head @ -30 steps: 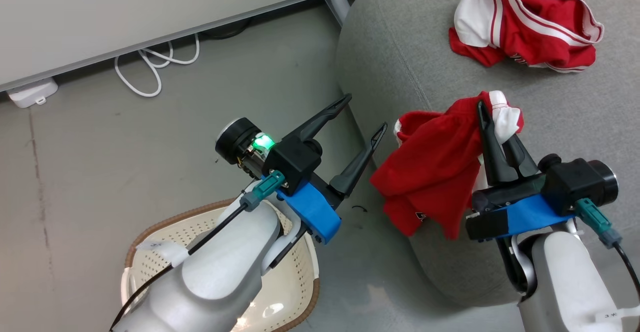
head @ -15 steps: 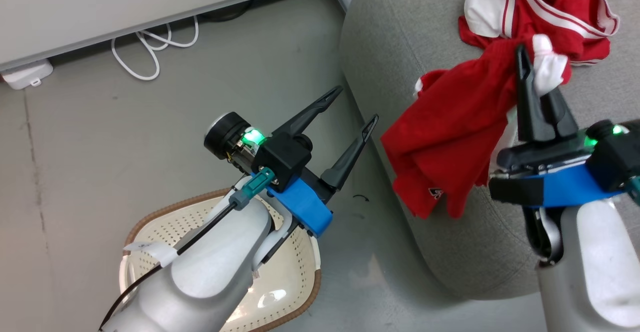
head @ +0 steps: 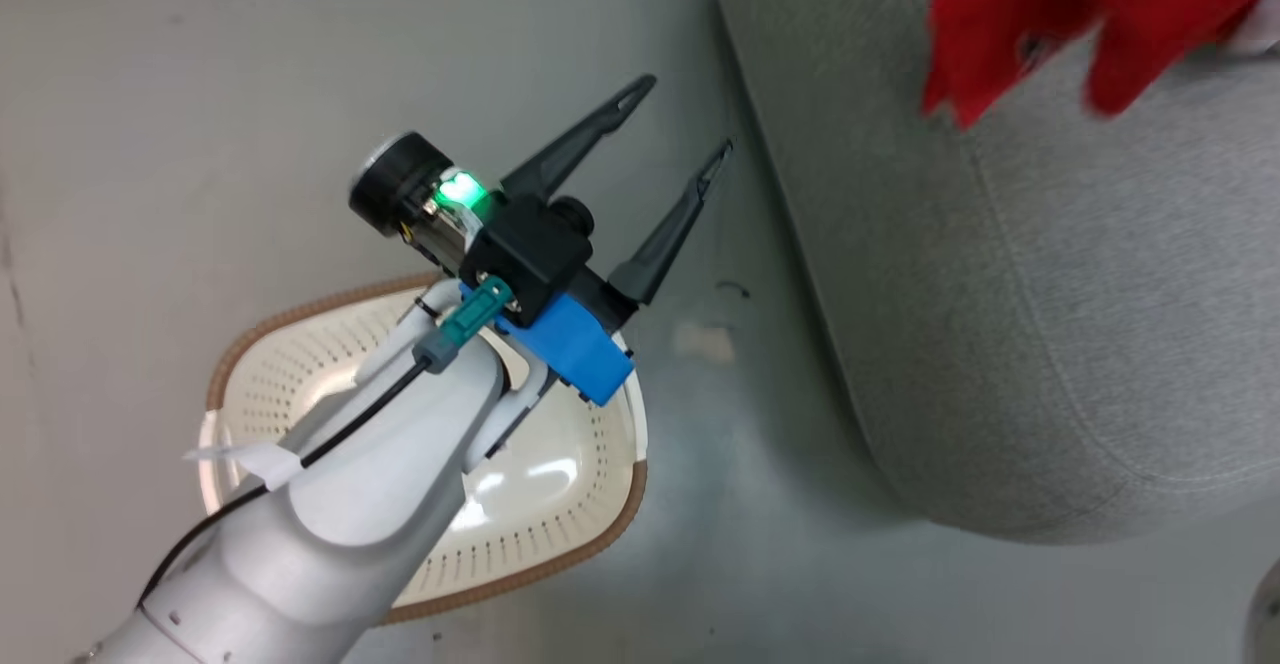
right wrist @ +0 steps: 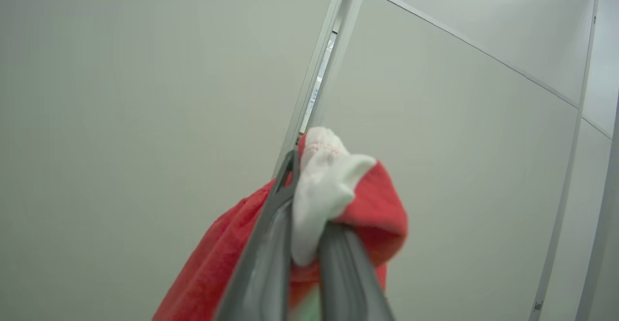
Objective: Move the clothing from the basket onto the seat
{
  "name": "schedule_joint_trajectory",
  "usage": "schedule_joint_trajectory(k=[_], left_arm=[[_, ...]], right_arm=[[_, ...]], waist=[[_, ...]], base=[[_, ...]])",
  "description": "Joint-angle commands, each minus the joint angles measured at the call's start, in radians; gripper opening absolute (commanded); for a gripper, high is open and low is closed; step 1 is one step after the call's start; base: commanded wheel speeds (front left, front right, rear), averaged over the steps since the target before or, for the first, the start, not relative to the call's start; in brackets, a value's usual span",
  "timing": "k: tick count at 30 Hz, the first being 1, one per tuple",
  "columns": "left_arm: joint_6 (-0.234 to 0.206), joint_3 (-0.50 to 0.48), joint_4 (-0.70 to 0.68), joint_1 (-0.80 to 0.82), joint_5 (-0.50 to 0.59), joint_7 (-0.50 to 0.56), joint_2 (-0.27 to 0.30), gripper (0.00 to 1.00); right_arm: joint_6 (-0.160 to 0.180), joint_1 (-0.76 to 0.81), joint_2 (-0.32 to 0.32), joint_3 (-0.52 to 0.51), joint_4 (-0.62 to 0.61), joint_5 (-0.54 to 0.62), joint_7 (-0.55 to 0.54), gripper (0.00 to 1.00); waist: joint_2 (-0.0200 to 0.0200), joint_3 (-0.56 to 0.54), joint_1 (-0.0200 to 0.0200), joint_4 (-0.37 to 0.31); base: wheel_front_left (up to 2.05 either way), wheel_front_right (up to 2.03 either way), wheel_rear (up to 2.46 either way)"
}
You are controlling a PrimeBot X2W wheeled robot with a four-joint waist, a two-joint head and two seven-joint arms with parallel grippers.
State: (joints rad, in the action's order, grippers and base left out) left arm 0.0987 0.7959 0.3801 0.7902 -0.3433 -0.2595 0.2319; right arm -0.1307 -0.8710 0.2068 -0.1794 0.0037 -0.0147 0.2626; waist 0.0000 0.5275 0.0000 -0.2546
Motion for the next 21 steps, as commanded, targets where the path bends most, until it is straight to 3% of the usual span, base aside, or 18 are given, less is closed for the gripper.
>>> schedule_joint_trajectory(k=[1,7,13,17,21], left_arm=[[-0.002,-0.003,-0.007,0.023,0.006,0.000,0.009,1.00],[-0.006,-0.003,-0.026,0.056,0.021,0.009,0.029,1.00],[-0.006,0.004,-0.039,0.075,0.028,0.015,0.040,1.00],[-0.008,0.008,-0.046,0.079,0.027,0.018,0.047,1.00],[-0.007,0.011,-0.052,0.085,0.029,0.024,0.056,1.00]], right_arm=[[0.000,-0.054,0.026,-0.028,0.001,0.005,0.003,0.00],[0.000,-0.245,0.183,-0.110,0.073,-0.006,0.003,0.00],[0.000,-0.367,0.350,-0.182,0.234,-0.017,0.003,0.00],[0.000,-0.372,0.396,-0.186,0.331,-0.012,0.003,0.00],[0.000,-0.324,0.379,-0.167,0.415,-0.006,0.003,0.00]], waist=[[0.0000,0.069,0.0000,0.015],[0.0000,0.147,0.0000,0.025],[0.0000,0.195,0.0000,0.029],[0.0000,0.217,0.0000,0.024],[0.0000,0.241,0.0000,0.017]], base=[[0.00,0.00,0.00],[0.00,0.00,0.00],[0.00,0.00,0.00],[0.00,0.00,0.00],[0.00,0.00,0.00]])
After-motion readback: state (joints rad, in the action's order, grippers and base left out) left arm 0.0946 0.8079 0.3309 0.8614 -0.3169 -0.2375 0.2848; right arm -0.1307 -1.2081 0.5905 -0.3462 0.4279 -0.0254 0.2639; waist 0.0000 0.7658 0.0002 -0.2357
